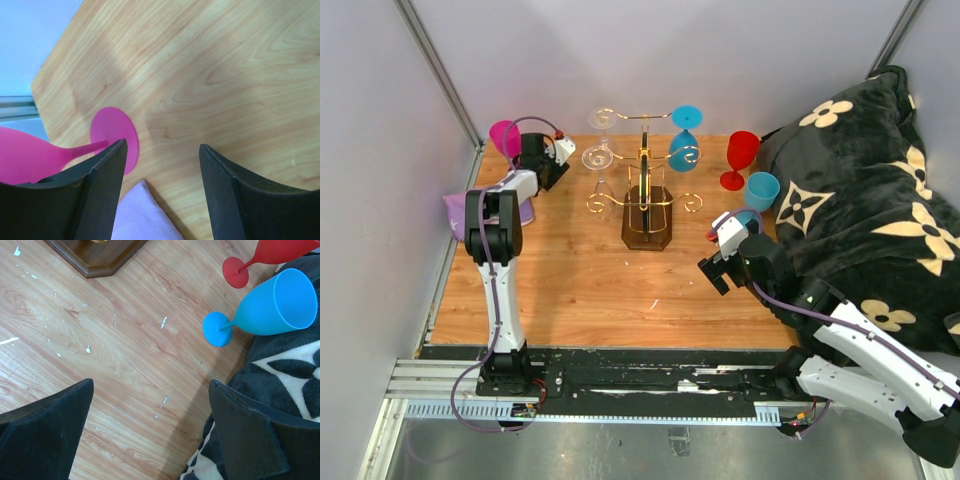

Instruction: Take the wine glass off the wine glass rack

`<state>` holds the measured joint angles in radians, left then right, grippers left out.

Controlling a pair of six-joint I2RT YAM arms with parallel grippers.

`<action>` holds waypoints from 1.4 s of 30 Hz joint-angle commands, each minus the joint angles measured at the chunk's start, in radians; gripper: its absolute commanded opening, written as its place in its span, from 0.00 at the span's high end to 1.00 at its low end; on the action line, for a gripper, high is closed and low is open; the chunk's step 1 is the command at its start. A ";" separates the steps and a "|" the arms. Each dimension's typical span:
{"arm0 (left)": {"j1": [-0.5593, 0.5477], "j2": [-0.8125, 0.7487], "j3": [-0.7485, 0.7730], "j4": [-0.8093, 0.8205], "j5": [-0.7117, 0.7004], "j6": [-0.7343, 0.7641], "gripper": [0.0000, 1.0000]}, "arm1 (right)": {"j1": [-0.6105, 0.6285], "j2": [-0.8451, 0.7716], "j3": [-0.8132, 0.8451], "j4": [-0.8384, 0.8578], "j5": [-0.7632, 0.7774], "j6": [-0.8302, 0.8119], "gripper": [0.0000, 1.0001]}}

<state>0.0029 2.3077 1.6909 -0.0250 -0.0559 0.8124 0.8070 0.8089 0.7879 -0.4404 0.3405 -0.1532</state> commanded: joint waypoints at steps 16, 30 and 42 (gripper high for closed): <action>-0.028 -0.067 0.184 -0.471 0.279 -0.666 0.36 | 0.010 -0.011 0.056 -0.046 0.093 0.019 0.02; -0.032 -0.309 0.120 -0.686 0.048 -0.928 0.37 | -0.002 0.181 0.384 -0.282 0.225 0.231 0.04; -0.034 -0.623 -0.023 -0.609 0.200 -1.112 0.20 | -0.452 0.478 0.837 -0.248 -0.362 0.379 0.10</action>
<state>-0.0288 1.8015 1.7084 -0.6788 0.0937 -0.2203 0.4587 1.1934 1.5162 -0.7036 0.1783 0.1654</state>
